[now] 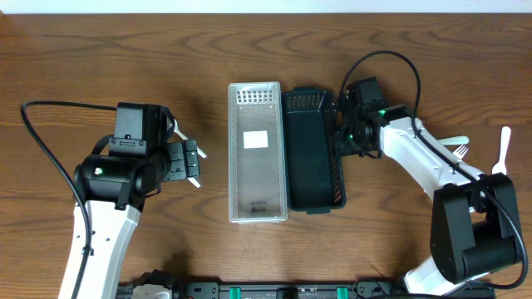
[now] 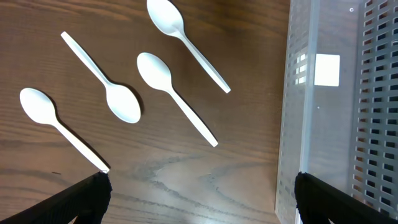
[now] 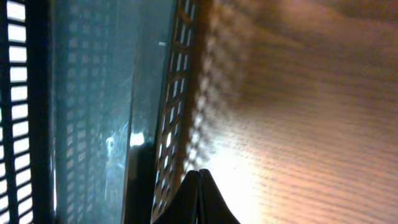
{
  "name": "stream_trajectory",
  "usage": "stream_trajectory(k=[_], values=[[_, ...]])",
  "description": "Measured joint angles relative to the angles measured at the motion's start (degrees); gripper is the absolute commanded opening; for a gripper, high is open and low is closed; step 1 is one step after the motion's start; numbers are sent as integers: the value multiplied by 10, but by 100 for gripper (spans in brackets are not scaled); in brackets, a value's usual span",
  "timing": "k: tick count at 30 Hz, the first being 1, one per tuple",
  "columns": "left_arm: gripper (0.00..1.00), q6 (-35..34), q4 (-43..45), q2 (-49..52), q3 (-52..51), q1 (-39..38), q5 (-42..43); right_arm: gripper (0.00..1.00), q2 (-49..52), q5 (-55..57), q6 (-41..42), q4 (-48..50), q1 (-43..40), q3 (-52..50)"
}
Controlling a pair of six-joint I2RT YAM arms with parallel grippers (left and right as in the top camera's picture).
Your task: Pack container
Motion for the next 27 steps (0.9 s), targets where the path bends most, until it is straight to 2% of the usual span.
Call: stream_trajectory(k=[9, 16, 18, 20, 21, 23, 25, 27], values=[[96, 0, 12, 0, 0, 0, 0, 2, 0, -19, 29, -50, 0, 0], [96, 0, 32, 0, 0, 0, 0, 8, 0, -14, 37, -50, -11, 0], [96, 0, 33, 0, 0, 0, 0, 17, 0, -8, 38, -63, -27, 6], [96, 0, 33, 0, 0, 0, 0, 36, -4, 6, 41, -79, -47, 21], [96, 0, 33, 0, 0, 0, 0, 52, -10, 16, 41, -86, -59, 33], [96, 0, 33, 0, 0, 0, 0, 96, -30, 36, 43, -96, -85, 64], [96, 0, 33, 0, 0, 0, 0, 99, -54, 47, 44, -94, -109, 95], [96, 0, 33, 0, 0, 0, 0, 95, -88, 56, 41, -94, -136, 132]])
